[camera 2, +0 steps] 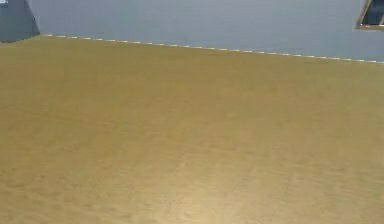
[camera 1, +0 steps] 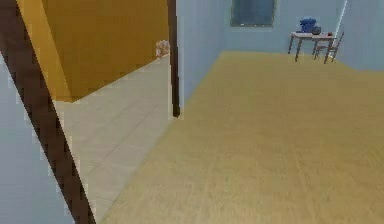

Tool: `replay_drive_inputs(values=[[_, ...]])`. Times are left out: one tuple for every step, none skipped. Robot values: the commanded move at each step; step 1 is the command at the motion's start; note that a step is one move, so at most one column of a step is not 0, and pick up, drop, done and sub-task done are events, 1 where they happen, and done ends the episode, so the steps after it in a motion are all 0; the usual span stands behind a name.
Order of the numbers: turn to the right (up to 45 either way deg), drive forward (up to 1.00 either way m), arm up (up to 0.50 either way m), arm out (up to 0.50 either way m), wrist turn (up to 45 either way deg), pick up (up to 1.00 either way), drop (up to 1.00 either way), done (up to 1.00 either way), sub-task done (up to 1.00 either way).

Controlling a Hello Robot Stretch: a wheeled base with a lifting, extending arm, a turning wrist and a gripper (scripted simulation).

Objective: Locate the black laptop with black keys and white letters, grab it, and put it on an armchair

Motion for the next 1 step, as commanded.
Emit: replay_drive_inputs(values=[[-3.0,0.0,0.0,0.0,0.0,0.0,0.0,0.0,0.0]])
